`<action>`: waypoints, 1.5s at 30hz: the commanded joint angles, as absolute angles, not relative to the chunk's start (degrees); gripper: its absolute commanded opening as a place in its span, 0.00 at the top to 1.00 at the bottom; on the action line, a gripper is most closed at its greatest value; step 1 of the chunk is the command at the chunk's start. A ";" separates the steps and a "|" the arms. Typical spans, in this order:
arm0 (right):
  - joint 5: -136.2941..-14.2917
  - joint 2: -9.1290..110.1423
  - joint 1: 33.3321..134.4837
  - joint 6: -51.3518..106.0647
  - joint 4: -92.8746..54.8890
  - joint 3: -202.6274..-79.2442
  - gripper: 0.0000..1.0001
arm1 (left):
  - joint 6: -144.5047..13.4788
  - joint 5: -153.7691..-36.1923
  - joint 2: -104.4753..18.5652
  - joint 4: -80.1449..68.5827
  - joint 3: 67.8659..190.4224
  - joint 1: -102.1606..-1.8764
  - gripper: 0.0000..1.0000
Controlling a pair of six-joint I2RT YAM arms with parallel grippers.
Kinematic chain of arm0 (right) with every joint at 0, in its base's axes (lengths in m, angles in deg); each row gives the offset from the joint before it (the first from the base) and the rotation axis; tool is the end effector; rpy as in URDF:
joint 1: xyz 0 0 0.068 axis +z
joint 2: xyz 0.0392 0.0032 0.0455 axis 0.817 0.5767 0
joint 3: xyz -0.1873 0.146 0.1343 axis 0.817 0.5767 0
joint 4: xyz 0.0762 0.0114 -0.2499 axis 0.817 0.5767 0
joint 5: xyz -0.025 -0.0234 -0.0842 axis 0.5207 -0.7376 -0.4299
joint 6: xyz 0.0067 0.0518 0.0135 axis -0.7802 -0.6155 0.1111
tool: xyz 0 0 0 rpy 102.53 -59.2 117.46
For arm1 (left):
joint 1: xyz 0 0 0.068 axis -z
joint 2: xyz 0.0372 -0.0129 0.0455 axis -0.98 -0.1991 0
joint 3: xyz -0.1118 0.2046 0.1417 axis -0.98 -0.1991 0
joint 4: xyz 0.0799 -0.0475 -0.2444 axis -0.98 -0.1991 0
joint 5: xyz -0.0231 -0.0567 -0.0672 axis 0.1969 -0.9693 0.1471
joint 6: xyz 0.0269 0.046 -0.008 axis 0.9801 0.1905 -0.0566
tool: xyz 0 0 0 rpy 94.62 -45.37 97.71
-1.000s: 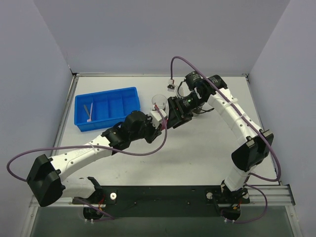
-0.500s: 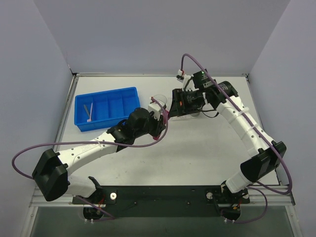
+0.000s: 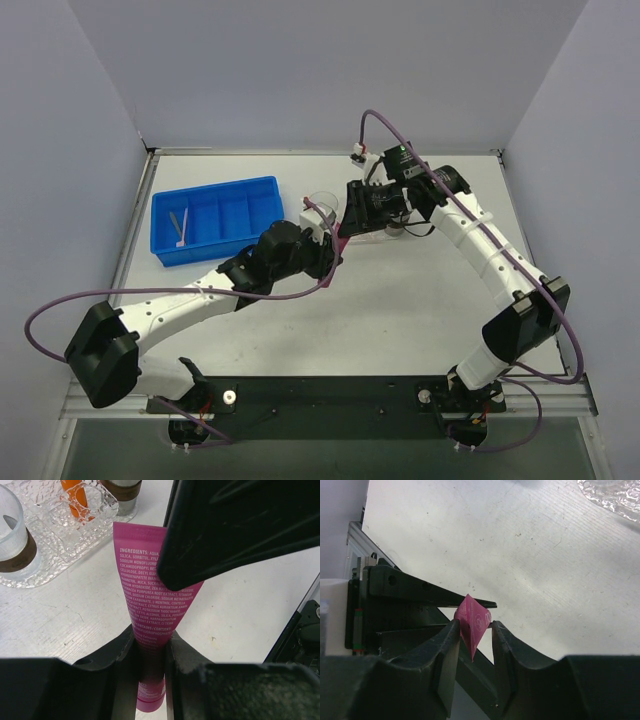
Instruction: Prepare toiletry sets of a toothbrush and toothpaste on the tray
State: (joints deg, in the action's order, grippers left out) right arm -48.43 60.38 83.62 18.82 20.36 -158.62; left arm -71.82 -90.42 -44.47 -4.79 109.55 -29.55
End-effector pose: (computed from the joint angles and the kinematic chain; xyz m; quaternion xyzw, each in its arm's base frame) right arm 0.2956 0.1858 0.3845 -0.2307 0.8355 0.4052 0.2907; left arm 0.2020 -0.2357 0.2847 0.2386 0.7899 -0.3331 0.4563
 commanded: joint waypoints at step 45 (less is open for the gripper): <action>-71.77 62.93 77.98 26.09 3.18 -168.30 1.00 | -79.95 -80.66 -30.12 -9.64 106.19 -55.05 0.19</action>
State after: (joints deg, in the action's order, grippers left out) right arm -70.20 59.20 78.09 24.70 8.09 -163.67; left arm -81.86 -82.49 -30.84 -11.57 105.20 -54.38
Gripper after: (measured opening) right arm 0.007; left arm 0.811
